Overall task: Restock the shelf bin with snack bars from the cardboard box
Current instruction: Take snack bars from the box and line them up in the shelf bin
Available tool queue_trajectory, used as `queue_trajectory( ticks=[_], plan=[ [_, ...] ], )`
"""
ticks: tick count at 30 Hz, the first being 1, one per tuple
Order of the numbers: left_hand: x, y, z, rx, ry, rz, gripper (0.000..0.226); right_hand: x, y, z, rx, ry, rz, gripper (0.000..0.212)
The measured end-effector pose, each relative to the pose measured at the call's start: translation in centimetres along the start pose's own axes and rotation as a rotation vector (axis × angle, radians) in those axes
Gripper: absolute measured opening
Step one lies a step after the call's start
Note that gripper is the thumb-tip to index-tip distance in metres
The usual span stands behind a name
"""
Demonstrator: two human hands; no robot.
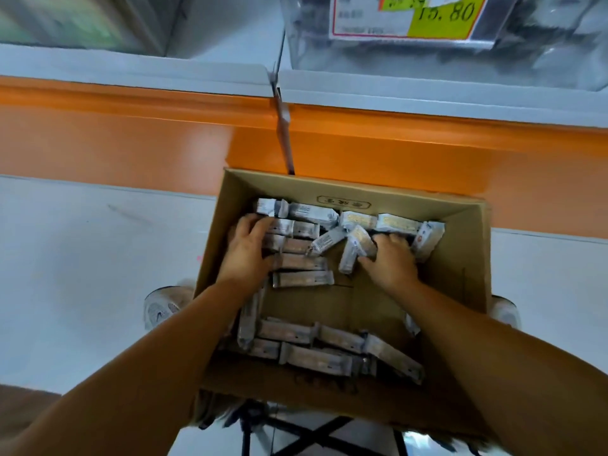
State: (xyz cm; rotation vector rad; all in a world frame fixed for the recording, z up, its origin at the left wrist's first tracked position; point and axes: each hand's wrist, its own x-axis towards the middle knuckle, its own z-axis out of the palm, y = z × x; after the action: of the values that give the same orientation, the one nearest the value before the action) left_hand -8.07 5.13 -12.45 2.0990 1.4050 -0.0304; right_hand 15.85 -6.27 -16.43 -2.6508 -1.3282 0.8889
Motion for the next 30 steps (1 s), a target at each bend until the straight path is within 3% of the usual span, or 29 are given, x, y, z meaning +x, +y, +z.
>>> queue_trajectory(
  ticks=[3,8,12,17,22,26,30],
  plan=[
    [0.7,0.3,0.1,0.081,-0.003,-0.007,0.077,0.1,-0.8,0.9,0.183,0.020,0.092,0.038],
    [0.9,0.9,0.2,0.218,0.035,0.019,0.069,0.5,-2.5,2.3,0.394,-0.121,0.270,0.086],
    [-0.3,1.1,0.2,0.199,0.085,0.042,0.070,0.4,-3.4,2.9,0.416,-0.070,0.356,0.091],
    [-2.3,1.8,-0.2,-0.203,-0.016,-0.139,0.073,0.7,-4.0,2.8,0.354,-0.098,0.404,0.081],
    [-3.0,3.2,-0.3,-0.391,-0.067,-0.200,0.071,-0.8,-3.4,2.7,0.452,-0.174,0.421,0.048],
    [-3.4,3.7,-0.1,-0.647,-0.213,-0.321,0.036,-3.8,-3.5,1.2,0.657,-0.337,0.360,0.032],
    [-4.2,4.5,-0.2,-0.814,-0.295,-0.371,0.038,-7.0,-4.5,-1.4,0.795,-0.395,0.228,0.033]
  ],
)
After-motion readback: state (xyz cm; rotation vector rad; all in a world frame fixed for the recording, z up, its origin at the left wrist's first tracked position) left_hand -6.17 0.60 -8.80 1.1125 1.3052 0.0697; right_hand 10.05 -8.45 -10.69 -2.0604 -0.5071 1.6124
